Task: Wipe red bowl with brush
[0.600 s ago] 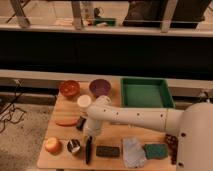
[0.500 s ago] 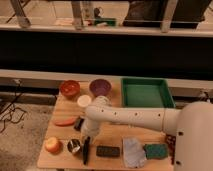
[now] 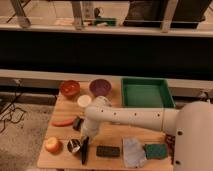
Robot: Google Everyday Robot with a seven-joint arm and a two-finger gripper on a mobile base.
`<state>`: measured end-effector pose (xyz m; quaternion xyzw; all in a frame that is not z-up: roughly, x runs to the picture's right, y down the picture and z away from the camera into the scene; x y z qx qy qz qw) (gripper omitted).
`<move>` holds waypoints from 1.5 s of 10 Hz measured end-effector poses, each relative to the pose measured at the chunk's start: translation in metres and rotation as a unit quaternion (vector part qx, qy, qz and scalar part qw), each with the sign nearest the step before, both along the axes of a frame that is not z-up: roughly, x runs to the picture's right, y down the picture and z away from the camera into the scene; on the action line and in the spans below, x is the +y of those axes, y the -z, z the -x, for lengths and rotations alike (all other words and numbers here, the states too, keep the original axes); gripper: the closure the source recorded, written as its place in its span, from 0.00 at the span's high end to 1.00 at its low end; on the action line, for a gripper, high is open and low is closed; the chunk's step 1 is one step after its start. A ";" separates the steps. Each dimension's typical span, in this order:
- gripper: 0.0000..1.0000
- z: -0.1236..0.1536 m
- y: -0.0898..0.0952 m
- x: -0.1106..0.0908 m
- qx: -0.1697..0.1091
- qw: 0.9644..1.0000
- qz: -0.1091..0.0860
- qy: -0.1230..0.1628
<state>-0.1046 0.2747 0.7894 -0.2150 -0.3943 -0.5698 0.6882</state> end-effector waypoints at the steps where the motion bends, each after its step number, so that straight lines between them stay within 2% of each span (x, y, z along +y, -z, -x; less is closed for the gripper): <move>1: 0.19 -0.001 0.000 -0.001 0.002 1.000 -0.002 -0.001; 12: 0.19 -0.006 0.000 -0.001 0.007 1.000 -0.002 -0.002; 15: 0.19 -0.011 0.004 -0.008 0.018 1.000 -0.018 -0.009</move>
